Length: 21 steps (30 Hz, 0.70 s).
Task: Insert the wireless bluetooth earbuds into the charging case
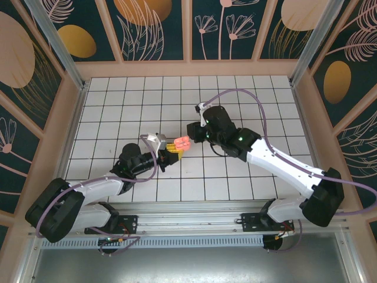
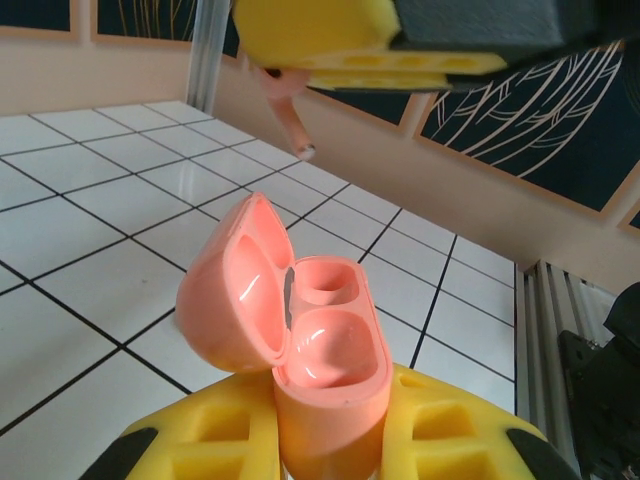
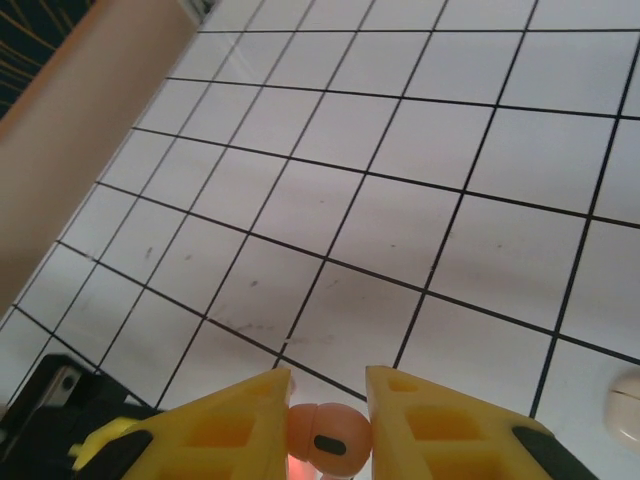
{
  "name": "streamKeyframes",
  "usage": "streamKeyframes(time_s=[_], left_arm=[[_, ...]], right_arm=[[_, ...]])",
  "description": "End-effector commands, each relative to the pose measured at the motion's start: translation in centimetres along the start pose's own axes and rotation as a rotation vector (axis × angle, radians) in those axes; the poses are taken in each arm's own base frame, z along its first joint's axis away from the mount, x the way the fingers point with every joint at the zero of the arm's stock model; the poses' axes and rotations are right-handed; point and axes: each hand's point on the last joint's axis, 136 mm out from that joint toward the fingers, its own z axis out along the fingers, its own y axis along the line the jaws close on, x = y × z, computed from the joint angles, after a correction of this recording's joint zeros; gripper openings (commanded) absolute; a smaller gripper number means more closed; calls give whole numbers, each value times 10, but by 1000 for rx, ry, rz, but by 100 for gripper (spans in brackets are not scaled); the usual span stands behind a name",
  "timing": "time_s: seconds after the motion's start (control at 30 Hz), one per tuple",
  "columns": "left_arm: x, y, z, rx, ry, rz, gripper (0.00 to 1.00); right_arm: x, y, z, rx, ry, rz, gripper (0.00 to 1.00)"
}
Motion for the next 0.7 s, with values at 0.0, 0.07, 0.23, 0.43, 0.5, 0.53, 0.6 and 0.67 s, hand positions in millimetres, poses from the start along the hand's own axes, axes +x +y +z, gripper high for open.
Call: streamKeyframes(time_s=[0.0, 0.07, 0.23, 0.43, 0.5, 0.53, 0.6, 0.67], left_arm=[[-28, -6, 4, 36, -78, 45, 13], [-31, -7, 5, 40, -83, 44, 12], [-37, -7, 7, 46, -98, 46, 12], [-41, -9, 7, 51, -108, 41, 12], [-43, -9, 6, 48, -114, 41, 12], [-44, -9, 6, 47, -115, 41, 12], [-45, -9, 5, 46, -120, 43, 12], [-48, -10, 5, 45, -124, 46, 12]], right_arm=[[-19, 10, -16, -42, -121, -14, 24], [-16, 14, -20, -61, -128, -15, 24], [-11, 19, -21, -77, -123, -31, 24], [-7, 20, -15, -71, -107, -48, 24], [-5, 21, -14, -71, -100, -53, 24], [-4, 20, -14, -67, -96, -55, 24], [-2, 20, -13, -64, -88, -61, 24], [-1, 20, -14, -62, -83, -66, 24]])
